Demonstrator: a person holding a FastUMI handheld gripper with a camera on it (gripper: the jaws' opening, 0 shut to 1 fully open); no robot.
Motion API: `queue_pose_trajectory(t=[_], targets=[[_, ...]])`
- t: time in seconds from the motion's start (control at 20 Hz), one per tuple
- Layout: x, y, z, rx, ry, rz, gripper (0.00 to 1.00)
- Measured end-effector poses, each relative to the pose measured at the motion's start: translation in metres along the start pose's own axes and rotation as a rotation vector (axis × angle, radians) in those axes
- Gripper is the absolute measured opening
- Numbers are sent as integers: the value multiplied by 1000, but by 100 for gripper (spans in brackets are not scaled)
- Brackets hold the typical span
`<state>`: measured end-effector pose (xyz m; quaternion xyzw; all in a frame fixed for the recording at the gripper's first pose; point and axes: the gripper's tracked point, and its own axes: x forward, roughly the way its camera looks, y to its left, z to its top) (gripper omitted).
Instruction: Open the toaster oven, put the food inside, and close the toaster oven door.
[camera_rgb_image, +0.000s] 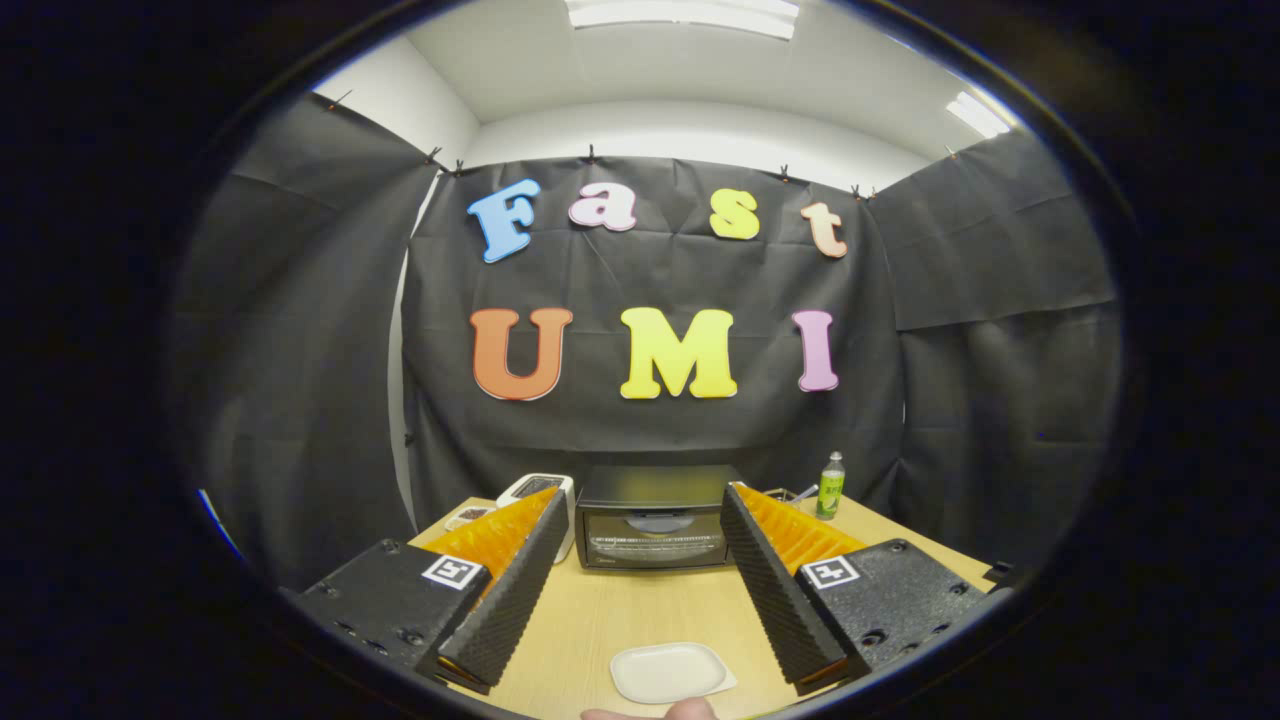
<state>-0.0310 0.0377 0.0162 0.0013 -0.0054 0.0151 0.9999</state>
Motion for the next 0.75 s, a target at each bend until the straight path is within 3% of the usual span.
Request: queue_pose_trajectory(t=[0.75], targets=[[5,-1,-6,10,10,-2,100]])
